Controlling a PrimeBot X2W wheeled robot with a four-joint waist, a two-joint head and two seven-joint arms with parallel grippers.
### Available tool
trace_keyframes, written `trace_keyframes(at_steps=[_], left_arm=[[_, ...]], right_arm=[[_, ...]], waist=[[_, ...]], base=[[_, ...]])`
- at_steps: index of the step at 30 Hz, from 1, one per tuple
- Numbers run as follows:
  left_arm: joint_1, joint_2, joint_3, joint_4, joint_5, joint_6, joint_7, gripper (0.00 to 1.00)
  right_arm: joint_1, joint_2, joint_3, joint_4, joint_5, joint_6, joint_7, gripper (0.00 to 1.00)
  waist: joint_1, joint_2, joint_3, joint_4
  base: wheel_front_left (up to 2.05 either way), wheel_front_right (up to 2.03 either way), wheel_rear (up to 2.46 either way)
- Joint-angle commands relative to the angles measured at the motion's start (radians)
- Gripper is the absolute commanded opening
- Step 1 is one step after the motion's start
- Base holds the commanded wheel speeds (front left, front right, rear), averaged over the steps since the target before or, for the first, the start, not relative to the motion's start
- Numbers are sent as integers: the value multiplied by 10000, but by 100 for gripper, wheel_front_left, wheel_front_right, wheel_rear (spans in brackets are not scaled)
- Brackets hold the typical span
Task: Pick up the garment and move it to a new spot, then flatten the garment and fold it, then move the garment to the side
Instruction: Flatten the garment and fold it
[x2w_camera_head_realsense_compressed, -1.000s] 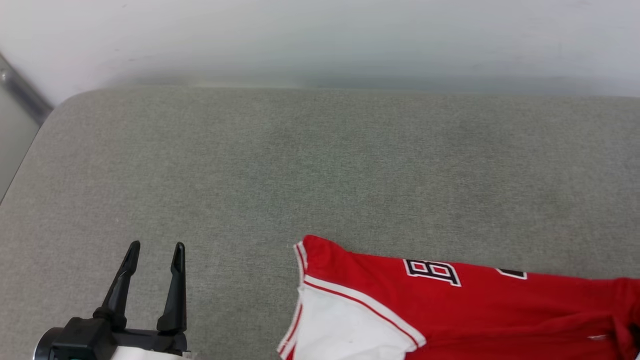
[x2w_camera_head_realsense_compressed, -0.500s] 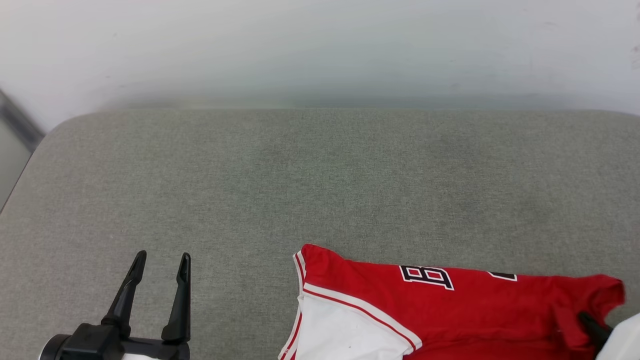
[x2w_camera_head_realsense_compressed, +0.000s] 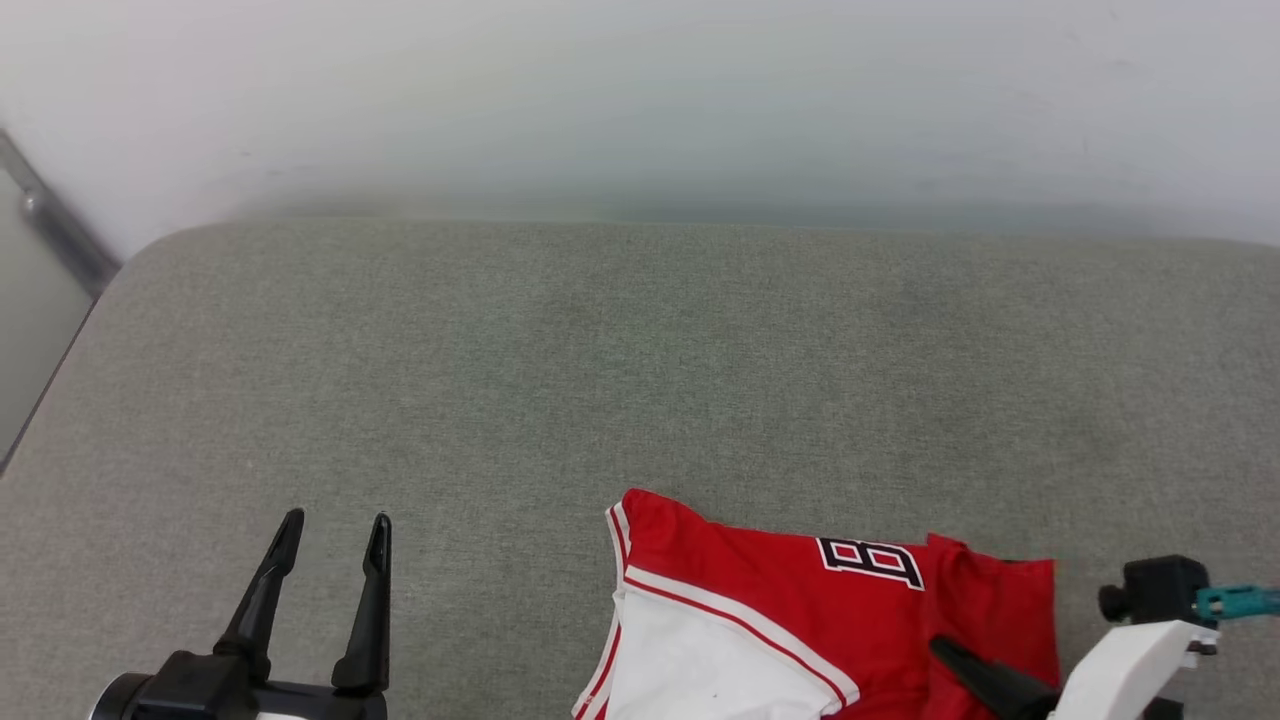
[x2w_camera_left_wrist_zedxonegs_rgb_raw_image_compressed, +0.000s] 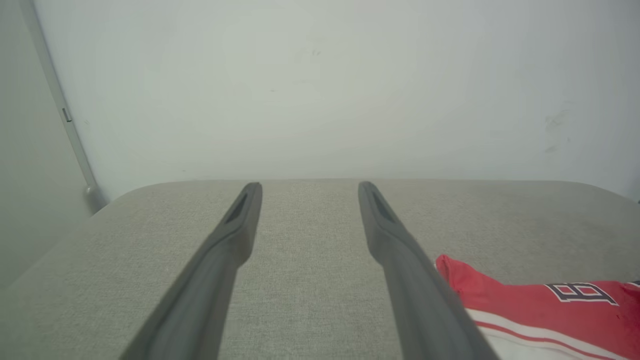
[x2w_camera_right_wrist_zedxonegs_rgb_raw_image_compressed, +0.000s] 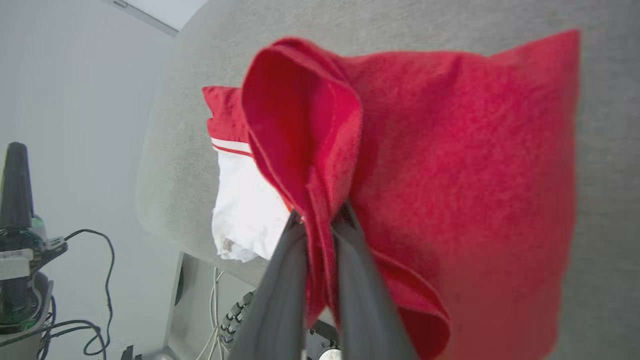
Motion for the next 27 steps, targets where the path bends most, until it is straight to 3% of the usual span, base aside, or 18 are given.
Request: trace_keyframes(at_steps=[1,9,15,23,24,25,26,27], left_arm=[[38,58,-30,34,40,-16,-21,100],[-122,41,-52,56,34,-16,-21,100],[-212,115,-124,39,18,-14,-21,100],[-288,136,-114,42,-16,-16,-21,100],[-302,139,-121,56,-17,-16,-21,100],[-316,147,-140,65,-17,-16,-21,100],[-332,161,-151,72,-22,-16,-21,100],[-343,172,-146,83,-28,-16,-21,100]], right_arm=[[26,49,411,56,476,-4,-207,0],[-542,46,2125,734,1615,-4,-1275,0],[-1413,47,3422,2437,3111,-2,-2512,0],[-2923,43,4723,4647,3995,-2,-3909,0],[-3076,33,4870,4874,4084,-2,-4051,9],[-3223,31,5026,5107,4147,-2,-4213,59],[-3373,37,5189,5340,4213,-2,-4333,100],[-3516,40,5385,5497,4366,-2,-4410,100]], waist=[[-1,0,-15,95],[-1,0,-5,341],[-1,0,39,565],[-1,0,242,774],[-1,0,259,786],[-1,0,273,800],[-1,0,287,811],[-1,0,294,818]], base=[[0,0,0],[0,0,0],[0,0,0],[0,0,0],[0,0,0],[0,0,0],[0,0,0],[0,0,0]])
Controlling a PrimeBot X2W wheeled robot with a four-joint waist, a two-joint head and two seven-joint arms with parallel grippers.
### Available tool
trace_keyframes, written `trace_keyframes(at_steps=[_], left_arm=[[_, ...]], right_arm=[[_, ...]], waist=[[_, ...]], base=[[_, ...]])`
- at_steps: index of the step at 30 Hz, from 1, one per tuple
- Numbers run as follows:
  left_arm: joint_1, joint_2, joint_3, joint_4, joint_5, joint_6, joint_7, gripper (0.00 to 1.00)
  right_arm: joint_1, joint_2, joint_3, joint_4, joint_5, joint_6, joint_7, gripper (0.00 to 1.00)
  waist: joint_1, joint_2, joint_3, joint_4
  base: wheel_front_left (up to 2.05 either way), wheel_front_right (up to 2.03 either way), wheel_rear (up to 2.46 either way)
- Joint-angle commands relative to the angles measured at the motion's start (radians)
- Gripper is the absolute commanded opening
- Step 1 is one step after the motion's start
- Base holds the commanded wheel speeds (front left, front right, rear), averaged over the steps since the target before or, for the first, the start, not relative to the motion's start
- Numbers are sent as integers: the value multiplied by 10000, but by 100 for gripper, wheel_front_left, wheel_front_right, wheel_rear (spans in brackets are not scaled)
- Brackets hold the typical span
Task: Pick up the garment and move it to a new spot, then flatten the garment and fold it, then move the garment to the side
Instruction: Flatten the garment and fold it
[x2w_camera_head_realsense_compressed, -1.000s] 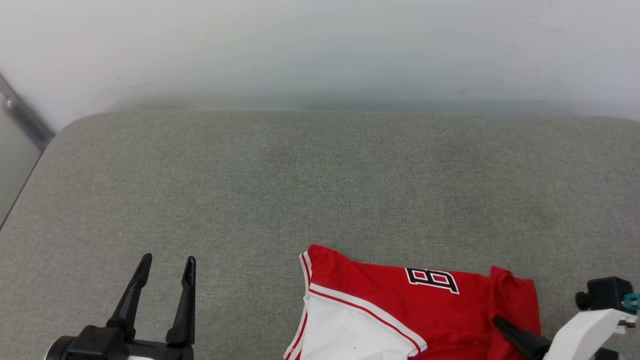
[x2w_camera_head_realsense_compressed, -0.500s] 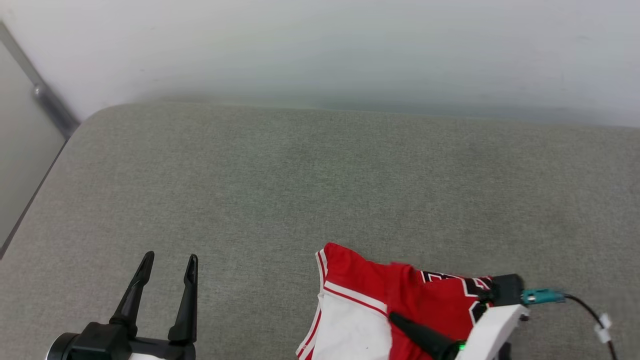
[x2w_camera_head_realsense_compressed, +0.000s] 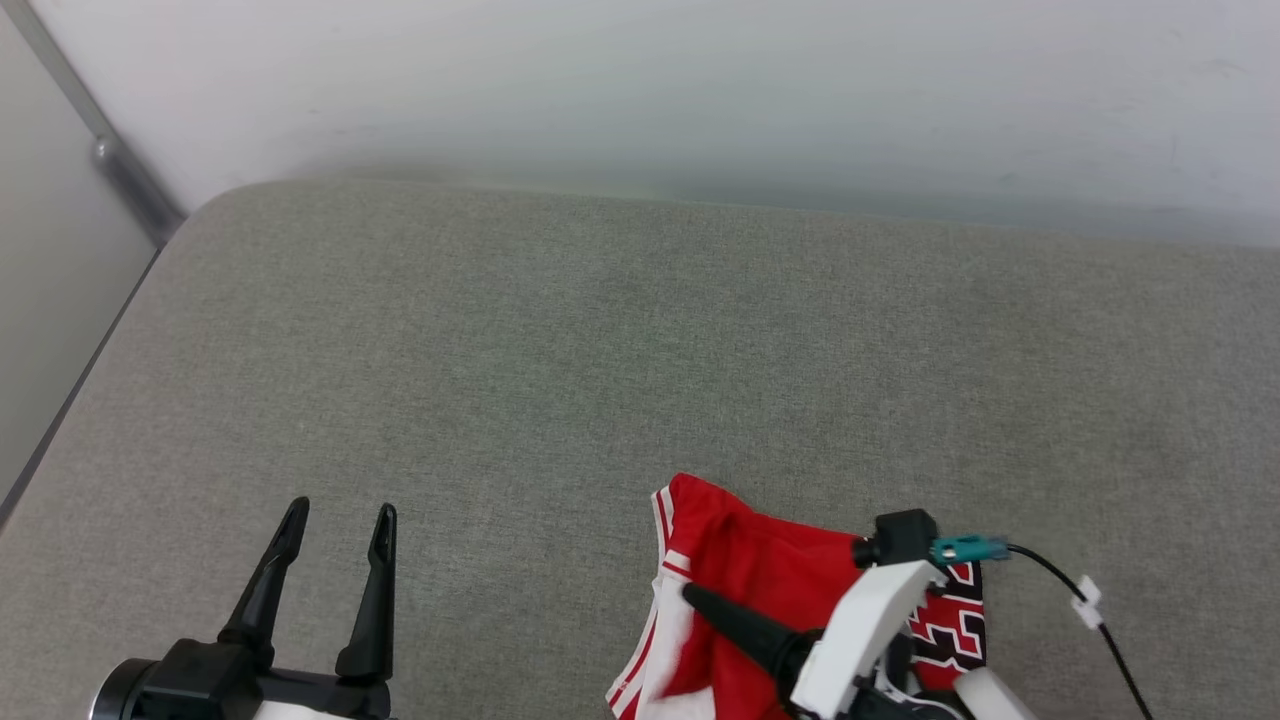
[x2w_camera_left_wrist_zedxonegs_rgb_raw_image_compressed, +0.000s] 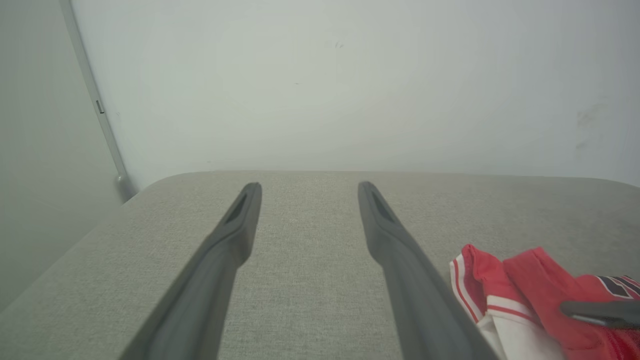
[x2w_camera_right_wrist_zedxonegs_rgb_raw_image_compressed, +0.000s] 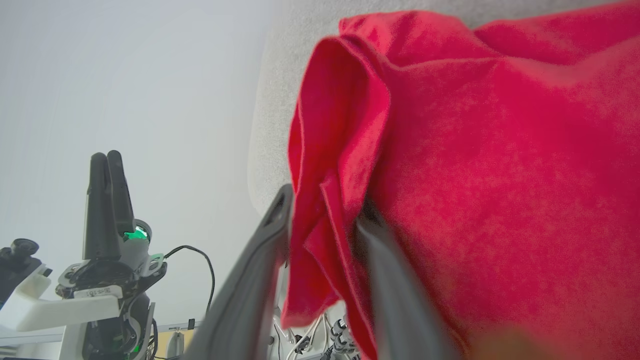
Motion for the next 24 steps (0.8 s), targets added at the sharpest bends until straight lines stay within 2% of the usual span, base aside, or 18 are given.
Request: trace_keyframes(at_steps=[1,7,10,13,18,24], left_arm=[[-157,56,-3,9,-34,-16,-21,100],[-99,-20,44,57,-117,-16,-21,100],[-13,-32,54,57,-90,-16,-21,100],[-1,-122,96,-11,-248,-16,-21,100],[-73,-140,163,-47,-310,-16,-21,100],[-218,-153,105,-65,-305,-16,-21,100]], right_arm=[[-243,32,223,50,162,0,-117,100],[-805,17,1138,297,780,0,-330,100],[-1117,15,1105,324,743,0,-417,100],[-1569,9,651,376,75,0,-614,100],[-2176,-229,-491,329,-2384,0,-742,100],[-2360,-1822,-471,-1497,-6412,-2,-1770,100]], waist=[[-1,0,3,1],[-1,0,-117,-138],[-1,0,-215,-299],[-1,0,-256,-502],[-1,0,-303,-821],[-1,0,-190,-1147]], base=[[0,0,0],[0,0,0],[0,0,0],[0,0,0],[0,0,0],[0,0,0]])
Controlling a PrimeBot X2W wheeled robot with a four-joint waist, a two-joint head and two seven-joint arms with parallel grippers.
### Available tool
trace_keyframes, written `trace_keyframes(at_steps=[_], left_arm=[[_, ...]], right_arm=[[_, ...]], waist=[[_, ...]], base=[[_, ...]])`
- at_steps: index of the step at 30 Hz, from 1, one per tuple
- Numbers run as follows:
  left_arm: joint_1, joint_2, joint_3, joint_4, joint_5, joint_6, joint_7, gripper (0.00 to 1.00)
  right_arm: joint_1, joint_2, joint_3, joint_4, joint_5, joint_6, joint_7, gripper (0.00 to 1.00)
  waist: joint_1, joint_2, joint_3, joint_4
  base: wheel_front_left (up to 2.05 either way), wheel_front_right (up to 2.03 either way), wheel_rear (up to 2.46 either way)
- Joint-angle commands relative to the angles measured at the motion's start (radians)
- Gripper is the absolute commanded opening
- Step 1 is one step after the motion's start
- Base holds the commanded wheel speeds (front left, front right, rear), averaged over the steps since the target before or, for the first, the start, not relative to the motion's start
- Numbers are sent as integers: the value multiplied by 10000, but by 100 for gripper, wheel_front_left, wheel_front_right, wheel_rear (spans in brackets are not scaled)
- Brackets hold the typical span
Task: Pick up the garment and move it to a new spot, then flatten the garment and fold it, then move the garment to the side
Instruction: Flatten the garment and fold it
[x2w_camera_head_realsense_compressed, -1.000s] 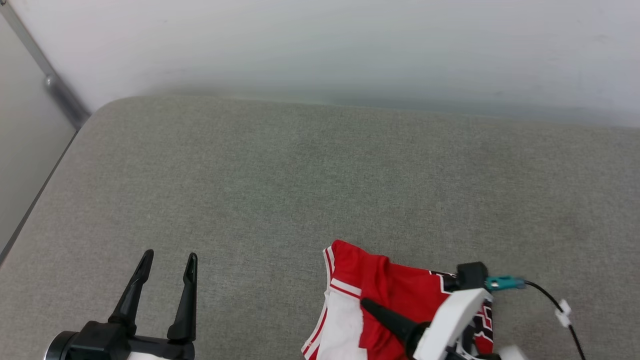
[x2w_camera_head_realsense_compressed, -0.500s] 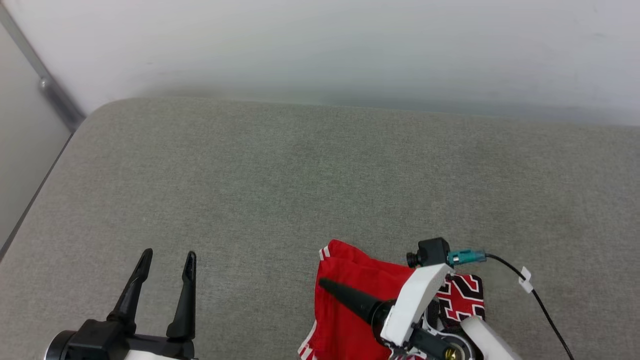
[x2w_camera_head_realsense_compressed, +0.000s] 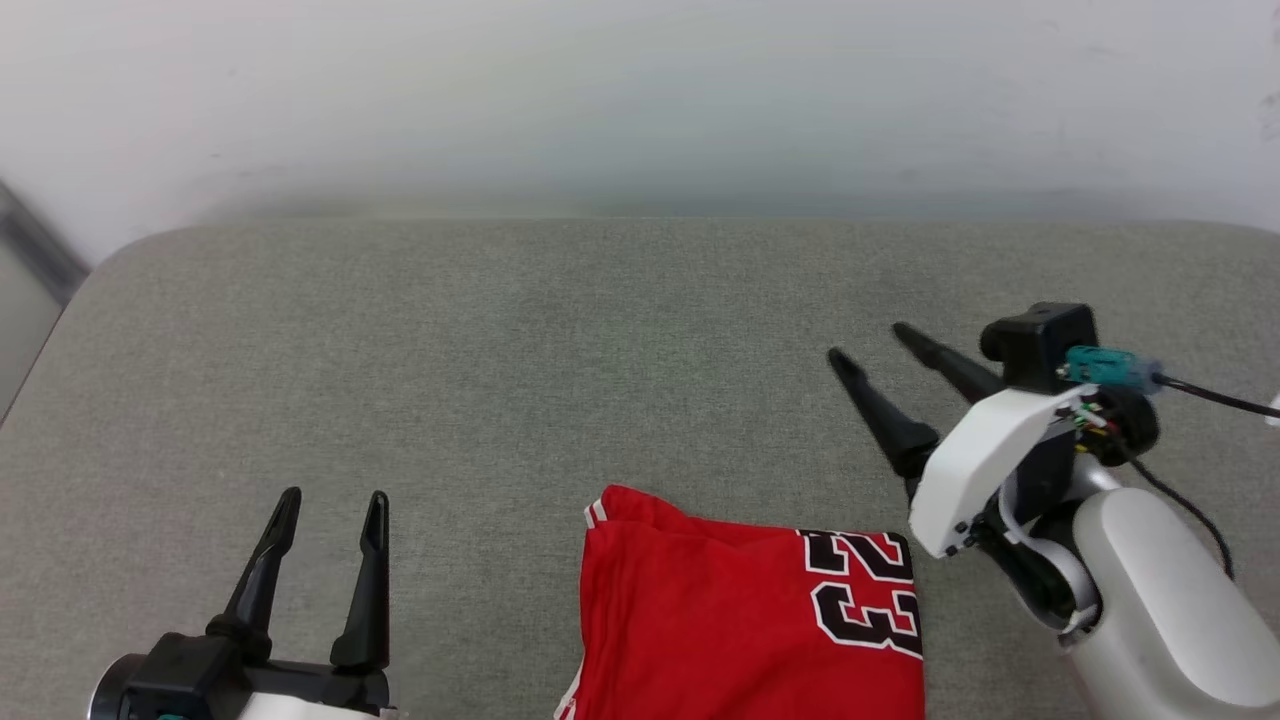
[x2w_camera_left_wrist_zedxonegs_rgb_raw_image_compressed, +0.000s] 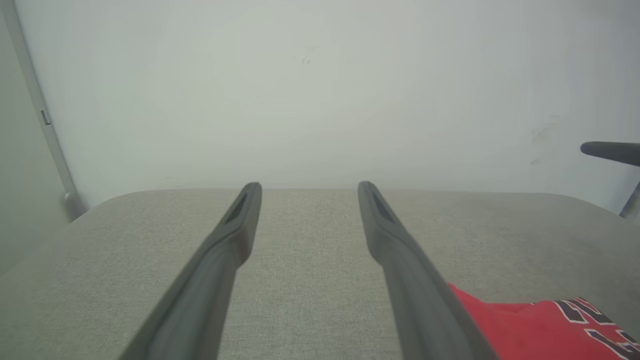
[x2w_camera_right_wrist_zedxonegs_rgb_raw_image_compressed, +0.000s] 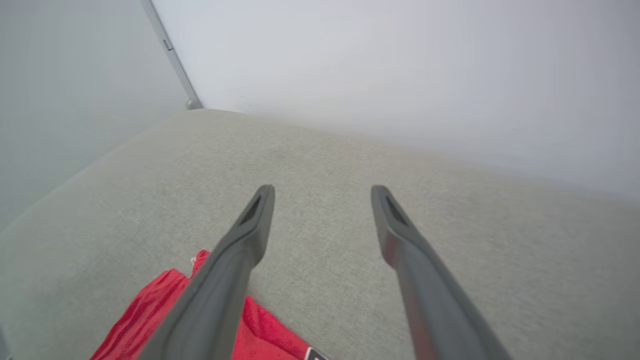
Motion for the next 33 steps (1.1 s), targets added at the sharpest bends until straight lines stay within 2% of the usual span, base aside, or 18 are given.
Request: trace_keyframes(at_steps=[1,6,10,14,15,16,24,33], left_arm=[[-117,-37,-38,-8,19,-16,-21,100],[-197,-66,-112,-21,34,-16,-21,100],[-223,-105,-191,-25,-58,-16,-21,100],[-222,-107,-321,18,-48,-16,-21,100],[-192,-128,-410,28,-62,-16,-21,100],[-175,-124,-422,30,-72,-16,-21,100],[-46,-150,-489,0,-173,-16,-21,100],[14,-72,-637,81,-5,-16,-21,100]], right_arm=[[115,-127,-127,-250,-315,-4,-254,100],[787,-724,-1030,-1310,-1391,-4,-1284,100],[1586,-867,-1996,-1887,-2227,-4,-1879,100],[2545,-477,-3179,-2502,-2479,-4,-2324,100],[3246,-68,-3907,-3038,-2579,-4,-2607,100],[3462,39,-4103,-3233,-2758,-4,-2736,100],[4882,1056,-4350,-4109,-3488,-4,-3134,100],[5188,1361,-4245,-3993,-3724,-4,-3124,100]], waist=[[0,0,39,-94],[0,0,100,-266],[0,0,172,-374],[0,0,181,-407],[0,0,177,-413],[0,0,177,-419],[0,0,164,-488],[0,0,66,-485]], base=[[0,0,0],[0,0,0],[0,0,0],[0,0,0],[0,0,0],[0,0,0],[0,0,0],[0,0,0]])
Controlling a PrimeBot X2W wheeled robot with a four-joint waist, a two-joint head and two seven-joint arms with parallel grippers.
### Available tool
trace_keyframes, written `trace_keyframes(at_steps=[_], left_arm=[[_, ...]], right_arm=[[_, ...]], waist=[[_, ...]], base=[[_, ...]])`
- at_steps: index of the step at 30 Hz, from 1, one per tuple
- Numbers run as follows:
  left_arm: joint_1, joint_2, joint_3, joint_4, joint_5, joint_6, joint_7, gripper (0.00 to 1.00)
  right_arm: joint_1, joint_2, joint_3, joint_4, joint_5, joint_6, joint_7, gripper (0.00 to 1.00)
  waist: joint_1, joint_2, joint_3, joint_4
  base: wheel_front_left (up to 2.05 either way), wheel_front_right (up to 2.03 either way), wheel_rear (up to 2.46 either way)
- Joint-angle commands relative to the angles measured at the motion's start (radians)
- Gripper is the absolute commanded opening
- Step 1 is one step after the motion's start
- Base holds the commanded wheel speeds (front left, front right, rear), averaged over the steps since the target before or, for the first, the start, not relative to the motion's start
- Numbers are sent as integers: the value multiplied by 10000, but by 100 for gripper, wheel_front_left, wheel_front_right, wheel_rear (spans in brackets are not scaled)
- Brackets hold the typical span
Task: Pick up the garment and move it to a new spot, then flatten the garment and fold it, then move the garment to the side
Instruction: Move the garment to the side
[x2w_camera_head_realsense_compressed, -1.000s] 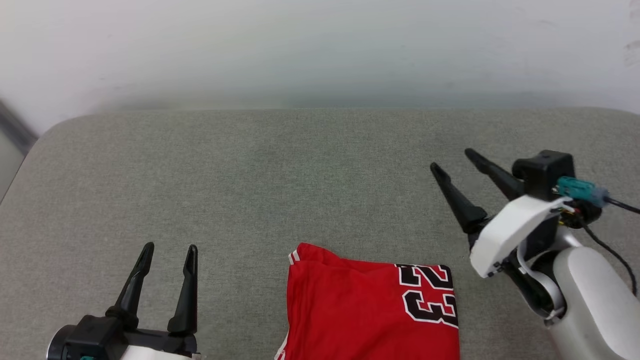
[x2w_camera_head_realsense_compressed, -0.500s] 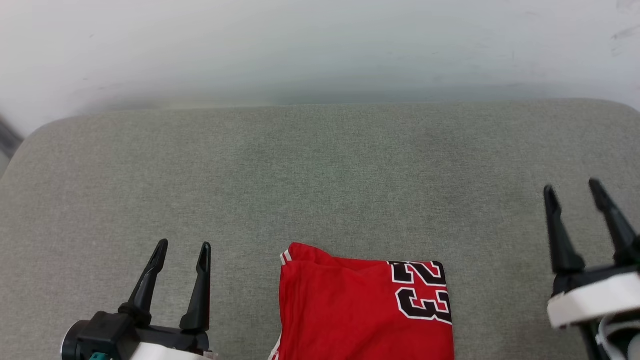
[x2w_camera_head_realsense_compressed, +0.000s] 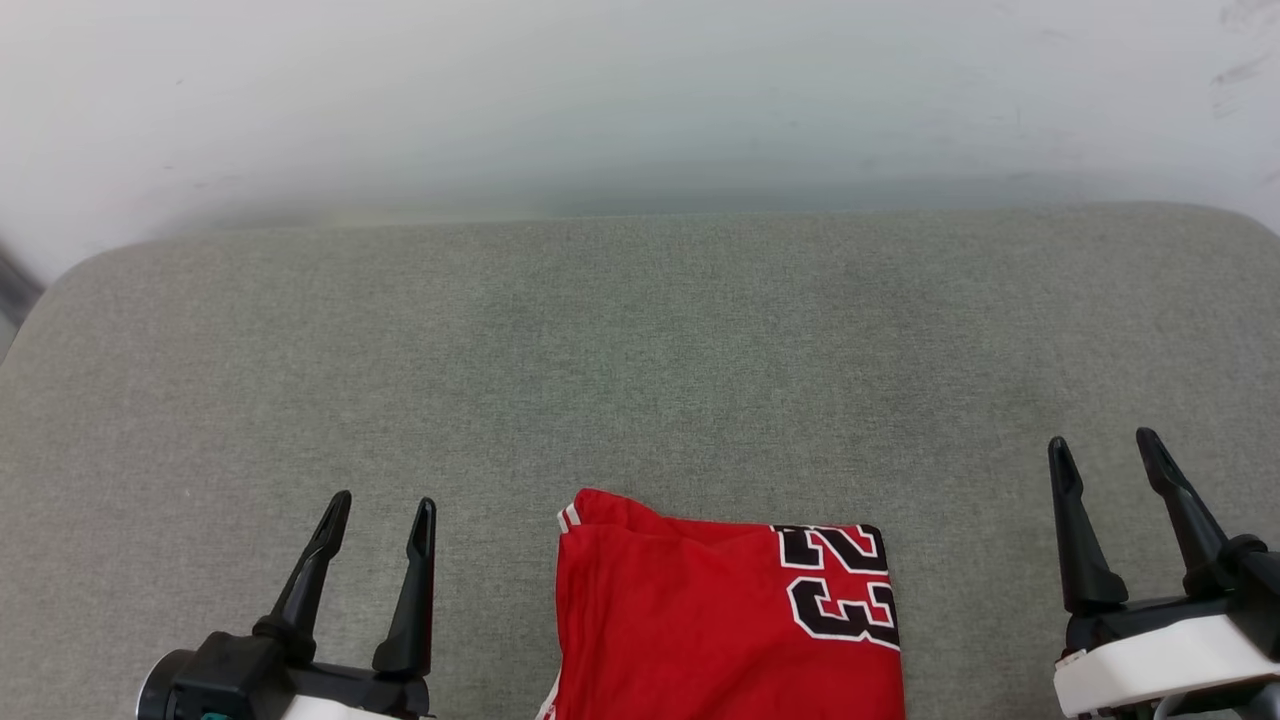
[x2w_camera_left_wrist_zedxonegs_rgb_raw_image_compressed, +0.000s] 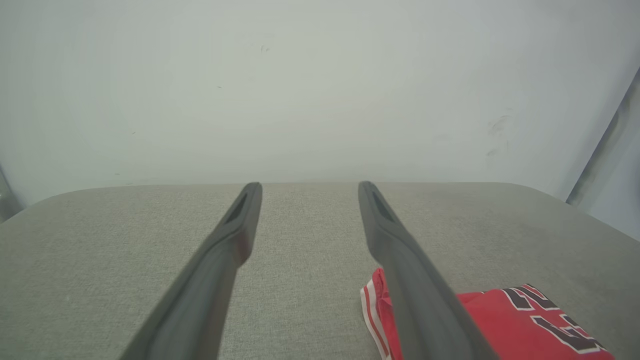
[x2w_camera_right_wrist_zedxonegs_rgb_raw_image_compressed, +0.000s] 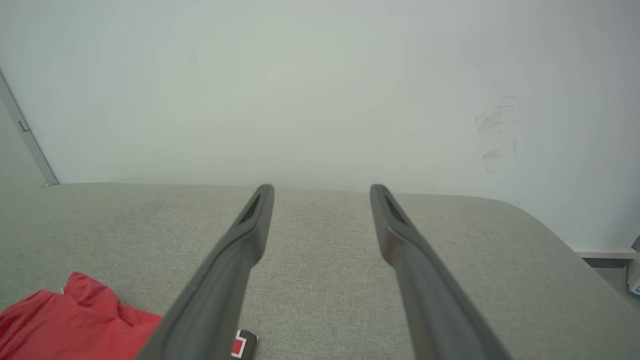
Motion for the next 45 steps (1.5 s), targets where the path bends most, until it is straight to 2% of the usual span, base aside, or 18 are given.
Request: trace_keyframes(at_steps=[1,7,11,13,19,20,21,22,24,27,33,38,45], left_arm=[[52,33,0,12,60,-16,-21,100],[61,45,-5,-45,90,-16,-21,100],[47,52,32,-64,87,-16,-21,100],[0,34,27,-67,99,-15,-21,100],[-194,-24,-92,-20,72,-17,-21,100],[-261,-32,-132,-3,53,-17,-21,100],[-295,-31,-149,19,53,-17,-21,100],[-475,-21,-243,53,65,-17,-21,100],[-587,-25,-331,88,54,-17,-21,100],[-734,-47,-398,161,34,-17,-21,100],[-962,-47,-528,300,49,-15,-21,100],[-1058,-57,-644,400,11,-15,-21,100],[-1236,-103,-765,458,74,-17,-21,100]], right_arm=[[132,52,18,26,-65,-4,17,100],[413,-90,80,-216,-162,-4,356,100],[541,-298,159,-496,-91,-4,932,100],[602,-545,262,-756,21,-4,1622,100],[642,-1358,895,-1444,884,-4,4846,100],[534,-1526,1058,-1682,1162,-4,6065,100],[479,-1455,1091,-1728,1371,-4,6696,100],[267,-1325,1207,-1906,1676,-4,8408,100],[128,-1519,1360,-1907,1401,-4,9291,100],[-127,-1083,1351,-1638,1292,-4,10115,100],[-463,-1,966,-754,914,-4,11044,100],[-497,129,965,-64,302,-4,11133,100],[-507,448,1187,1022,256,-1,11014,100]], waist=[[0,0,-17,9],[0,0,23,66],[0,0,101,89],[0,0,168,119],[0,0,474,257],[0,0,617,328],[0,0,675,368],[0,0,897,549],[0,0,1046,711],[0,0,1244,972],[0,0,1528,1525],[0,0,1721,1924],[0,0,1954,2216]], base=[[0,0,0],[0,0,0],[0,0,0],[0,0,0],[0,0,0],[0,0,0],[0,0,0],[0,0,0],[0,0,0],[0,0,0],[0,0,0],[0,0,0],[0,0,0]])
